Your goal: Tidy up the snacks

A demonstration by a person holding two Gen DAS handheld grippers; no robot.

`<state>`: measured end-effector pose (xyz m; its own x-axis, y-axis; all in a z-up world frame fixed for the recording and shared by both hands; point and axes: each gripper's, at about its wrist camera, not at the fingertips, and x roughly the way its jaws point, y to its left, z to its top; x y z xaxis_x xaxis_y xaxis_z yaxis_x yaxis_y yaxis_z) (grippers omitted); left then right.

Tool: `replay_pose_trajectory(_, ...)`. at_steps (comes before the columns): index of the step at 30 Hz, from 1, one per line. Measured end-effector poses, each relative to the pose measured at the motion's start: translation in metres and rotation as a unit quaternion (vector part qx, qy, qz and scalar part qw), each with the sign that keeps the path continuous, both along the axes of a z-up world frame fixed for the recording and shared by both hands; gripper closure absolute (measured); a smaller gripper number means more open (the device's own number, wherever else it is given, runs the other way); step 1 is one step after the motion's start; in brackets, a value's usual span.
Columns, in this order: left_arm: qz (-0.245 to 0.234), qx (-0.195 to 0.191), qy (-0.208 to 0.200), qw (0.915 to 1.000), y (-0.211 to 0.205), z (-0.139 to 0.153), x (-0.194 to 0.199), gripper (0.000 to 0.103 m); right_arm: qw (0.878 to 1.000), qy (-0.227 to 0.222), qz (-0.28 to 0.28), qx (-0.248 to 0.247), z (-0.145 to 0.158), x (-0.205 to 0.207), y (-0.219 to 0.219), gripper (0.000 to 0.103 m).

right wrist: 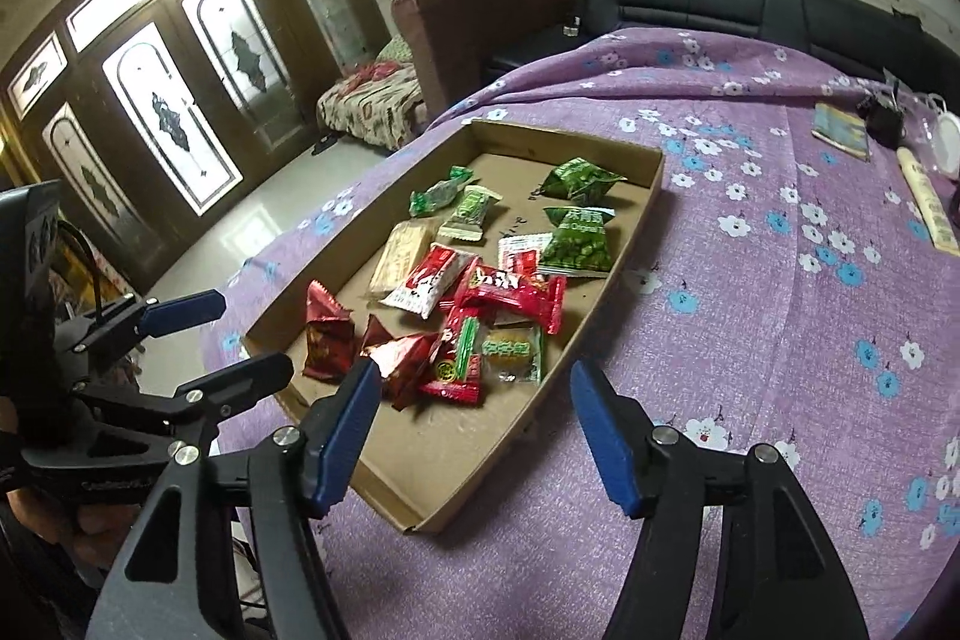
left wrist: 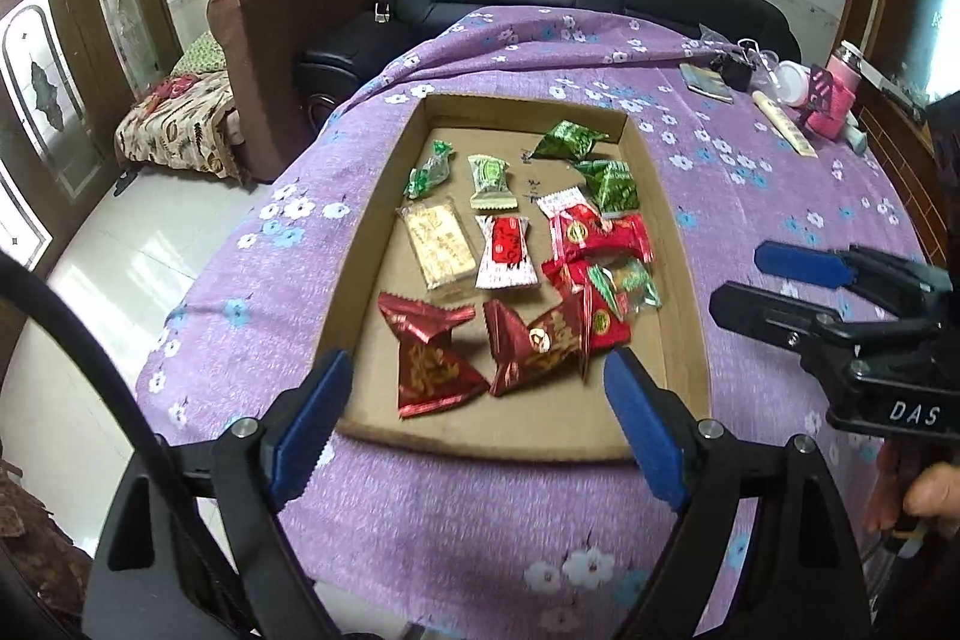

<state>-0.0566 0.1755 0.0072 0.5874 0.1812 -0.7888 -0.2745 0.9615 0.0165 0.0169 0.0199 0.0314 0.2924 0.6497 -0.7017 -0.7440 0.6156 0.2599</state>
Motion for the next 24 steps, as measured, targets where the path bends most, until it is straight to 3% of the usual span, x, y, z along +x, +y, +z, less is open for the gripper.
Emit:
replay_pose_trajectory(13, 0.002, -0.001, -0.045, 0.9990, 0.002, 0.017, -0.033, 0.016, 0.999, -0.028, 0.018, -0.005, 0.010, -0.022, 0.003, 0.032)
replay_pose_trajectory(24, 0.009, 0.011, -0.052, 0.9986, 0.001, 0.017, -0.055, 0.016, 0.998, -0.048, 0.037, -0.017, 0.010, -0.032, 0.011, 0.032)
